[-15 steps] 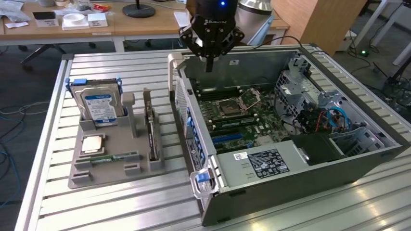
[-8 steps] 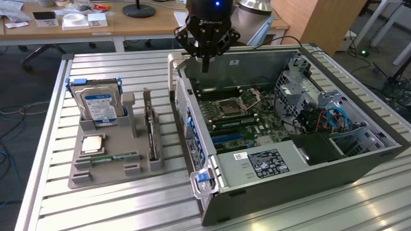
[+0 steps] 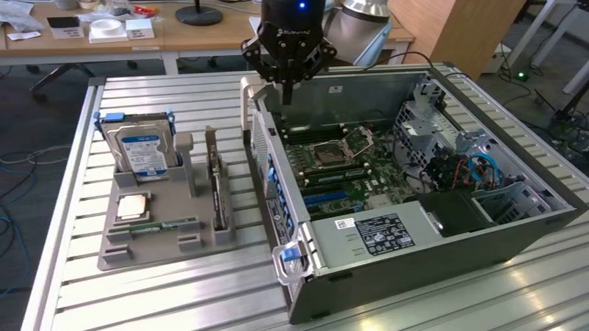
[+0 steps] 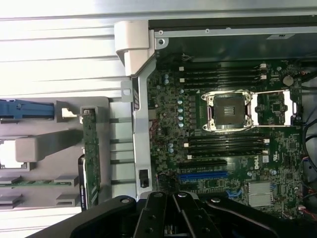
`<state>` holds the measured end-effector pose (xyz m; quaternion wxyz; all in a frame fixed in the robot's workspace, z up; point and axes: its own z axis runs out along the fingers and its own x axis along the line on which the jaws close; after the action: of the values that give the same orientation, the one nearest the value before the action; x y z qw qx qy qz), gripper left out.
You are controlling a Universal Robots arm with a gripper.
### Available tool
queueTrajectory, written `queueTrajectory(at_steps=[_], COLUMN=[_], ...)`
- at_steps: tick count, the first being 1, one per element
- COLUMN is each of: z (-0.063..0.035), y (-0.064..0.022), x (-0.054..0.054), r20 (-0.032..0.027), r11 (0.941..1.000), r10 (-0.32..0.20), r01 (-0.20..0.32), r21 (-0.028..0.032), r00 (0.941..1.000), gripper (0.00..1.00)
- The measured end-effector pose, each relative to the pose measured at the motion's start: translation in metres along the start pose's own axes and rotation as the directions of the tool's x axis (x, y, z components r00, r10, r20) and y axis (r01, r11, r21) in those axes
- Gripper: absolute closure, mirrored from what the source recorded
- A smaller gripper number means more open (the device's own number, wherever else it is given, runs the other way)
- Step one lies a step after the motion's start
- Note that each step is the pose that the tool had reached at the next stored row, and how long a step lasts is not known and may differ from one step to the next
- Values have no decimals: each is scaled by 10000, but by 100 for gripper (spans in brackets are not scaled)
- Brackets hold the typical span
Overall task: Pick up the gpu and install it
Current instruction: 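Reach for the gpu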
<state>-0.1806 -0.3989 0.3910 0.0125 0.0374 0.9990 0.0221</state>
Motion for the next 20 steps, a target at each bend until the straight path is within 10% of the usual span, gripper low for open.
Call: queueTrajectory(at_steps=[20], z=[0], y=[-23], x=[315], r20=[0], r11=[10000], r10=[-1], r01=[1], r21=[0], r00=[10000], gripper=[89])
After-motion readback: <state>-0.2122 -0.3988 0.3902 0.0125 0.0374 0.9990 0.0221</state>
